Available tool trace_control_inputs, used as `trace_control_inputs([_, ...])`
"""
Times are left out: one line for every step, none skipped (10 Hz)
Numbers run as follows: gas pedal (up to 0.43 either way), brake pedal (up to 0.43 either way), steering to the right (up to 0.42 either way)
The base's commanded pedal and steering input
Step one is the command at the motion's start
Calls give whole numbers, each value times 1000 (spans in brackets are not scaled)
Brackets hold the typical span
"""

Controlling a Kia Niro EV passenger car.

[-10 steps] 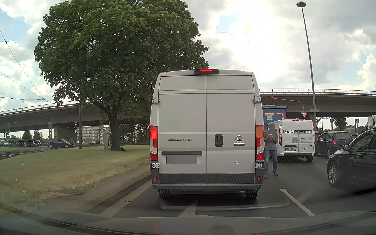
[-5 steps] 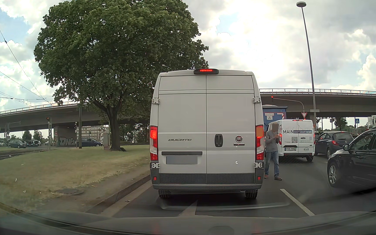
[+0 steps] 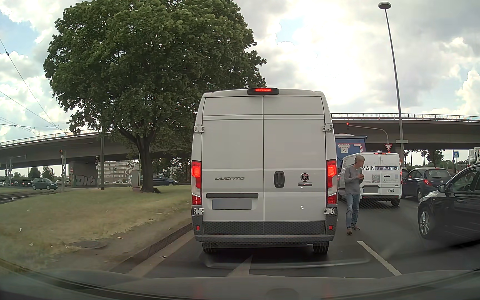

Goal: Follow the waypoints while adhering to traffic rules and regulations

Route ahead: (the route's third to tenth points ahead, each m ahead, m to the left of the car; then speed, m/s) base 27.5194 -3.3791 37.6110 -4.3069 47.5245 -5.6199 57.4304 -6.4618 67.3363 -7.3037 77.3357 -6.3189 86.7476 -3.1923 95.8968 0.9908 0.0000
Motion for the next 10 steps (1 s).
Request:
trace_control_inputs([0,317,2])
trace_control_inputs([0,323,2])
trace_control_inputs([0,317,2])
trace_control_inputs([0,317,2])
trace_control_inputs([0,317,2])
trace_control_inputs([0,317,2])
trace_control_inputs([0,317,2])
trace_control_inputs([0,317,2])
trace_control_inputs([0,317,2])
trace_control_inputs([0,317,2])
